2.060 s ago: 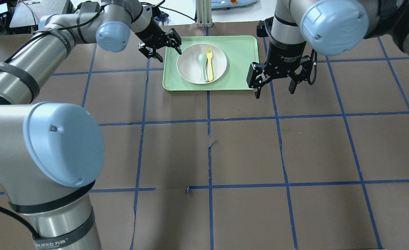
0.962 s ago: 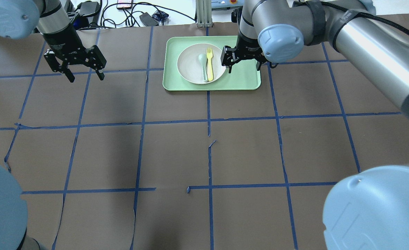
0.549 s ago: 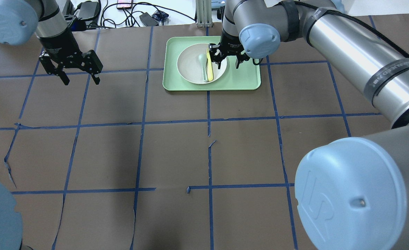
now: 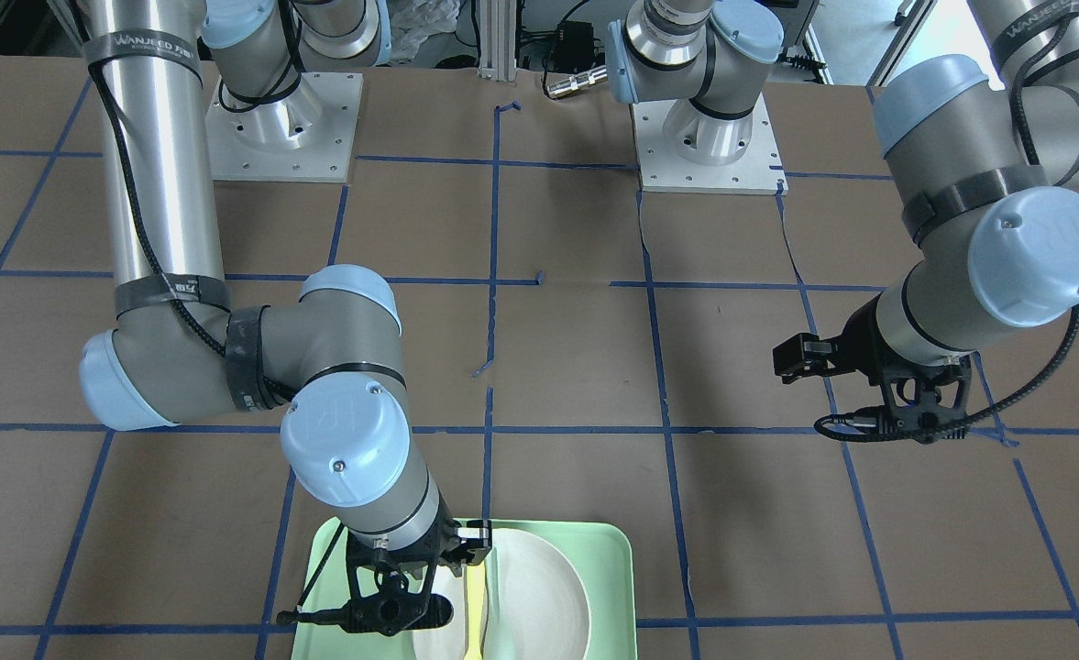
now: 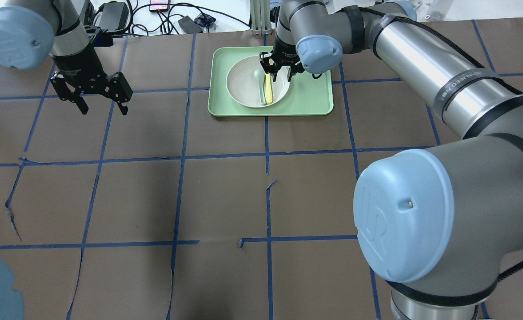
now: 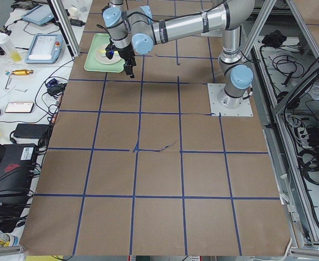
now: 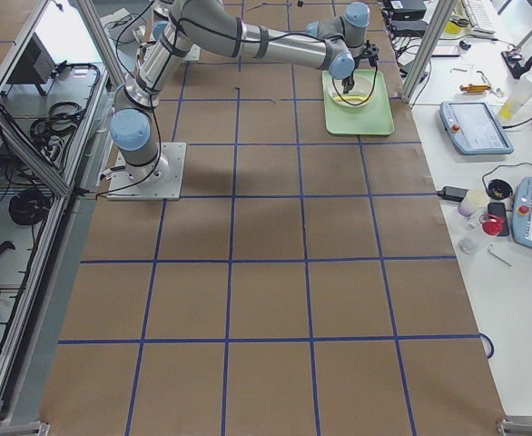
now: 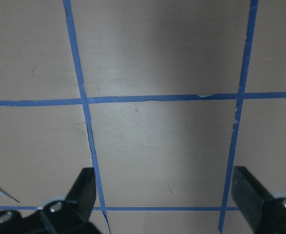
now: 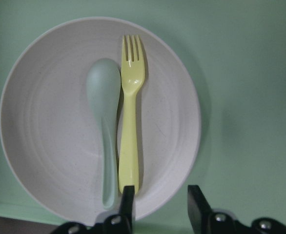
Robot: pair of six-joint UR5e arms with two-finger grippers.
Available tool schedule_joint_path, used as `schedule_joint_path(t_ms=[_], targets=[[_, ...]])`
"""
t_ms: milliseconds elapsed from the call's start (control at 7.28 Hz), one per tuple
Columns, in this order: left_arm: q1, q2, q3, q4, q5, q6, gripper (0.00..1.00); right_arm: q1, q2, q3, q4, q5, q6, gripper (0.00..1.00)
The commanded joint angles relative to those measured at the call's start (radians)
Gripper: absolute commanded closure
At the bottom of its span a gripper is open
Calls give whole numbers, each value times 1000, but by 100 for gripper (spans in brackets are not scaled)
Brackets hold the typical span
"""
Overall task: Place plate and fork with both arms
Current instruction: 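Raise the left gripper away while the right gripper reaches over the plate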
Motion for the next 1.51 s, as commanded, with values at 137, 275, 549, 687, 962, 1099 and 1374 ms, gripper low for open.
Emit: schedule_joint_path(t_ms=[137,275,549,687,962,1099,1374], targets=[[-1,16,-44,53,2,0,0,1,97,-98,-27,43,-3,53],[-1,16,-44,55,2,0,0,2,114,-100,-40,45,-4,53],[-1,16,-44,55,2,0,0,1,135,-100,-53,43,-4,53],[-1,16,-46,55,2,0,0,1,143,-99,-53,43,-4,53],[-2,18,-61,61,2,-2,0,2,151,-96,-53,43,-4,53],[-2,18,-64,68,2,-2,0,1,146,-94,-53,42,-3,53],[-2,16,-70,88,2,0,0,1,144,-70,-53,34,-3,53]])
